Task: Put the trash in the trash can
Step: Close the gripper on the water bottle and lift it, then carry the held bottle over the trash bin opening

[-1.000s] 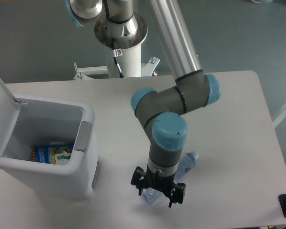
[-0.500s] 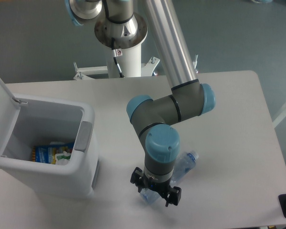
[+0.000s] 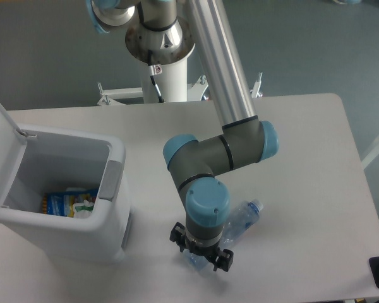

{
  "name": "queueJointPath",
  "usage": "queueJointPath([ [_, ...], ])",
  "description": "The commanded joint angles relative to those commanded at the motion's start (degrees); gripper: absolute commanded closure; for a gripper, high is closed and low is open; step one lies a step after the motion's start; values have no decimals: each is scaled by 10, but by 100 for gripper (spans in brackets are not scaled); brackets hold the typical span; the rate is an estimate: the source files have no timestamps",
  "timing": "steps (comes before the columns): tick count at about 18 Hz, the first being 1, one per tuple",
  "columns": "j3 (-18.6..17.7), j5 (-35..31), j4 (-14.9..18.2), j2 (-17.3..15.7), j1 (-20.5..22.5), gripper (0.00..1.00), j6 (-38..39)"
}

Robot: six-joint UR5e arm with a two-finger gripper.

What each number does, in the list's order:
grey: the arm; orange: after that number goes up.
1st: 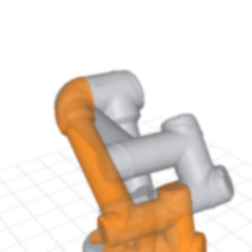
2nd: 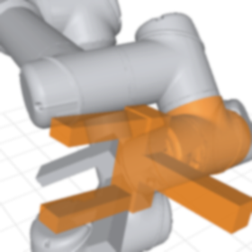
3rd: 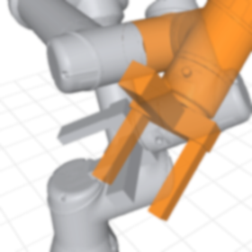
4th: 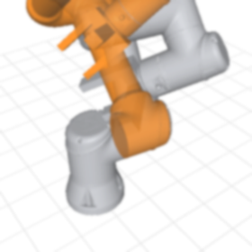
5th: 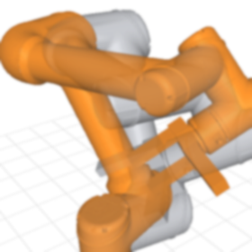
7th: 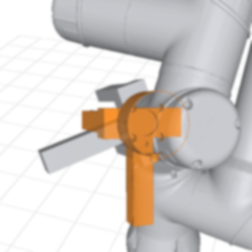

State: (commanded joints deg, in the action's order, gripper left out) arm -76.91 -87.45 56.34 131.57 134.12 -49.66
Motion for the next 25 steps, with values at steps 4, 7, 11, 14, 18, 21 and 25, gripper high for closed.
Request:
queueJointPath([
  [4, 11, -5, -2, 9, -1, 56, 6],
  [7, 16, -4, -1, 4, 0, 67, 20],
  [11, 36, 2, -2, -2, 0, 71, 32],
  [14, 71, 31, -5, -14, 8, 72, 109],
  [18, 118, 167, -11, -39, 49, 72, 218],
  [21, 129, 274, -45, -68, 79, 72, 278],
  [25, 137, 441, -63, -115, 117, 70, 317],
])
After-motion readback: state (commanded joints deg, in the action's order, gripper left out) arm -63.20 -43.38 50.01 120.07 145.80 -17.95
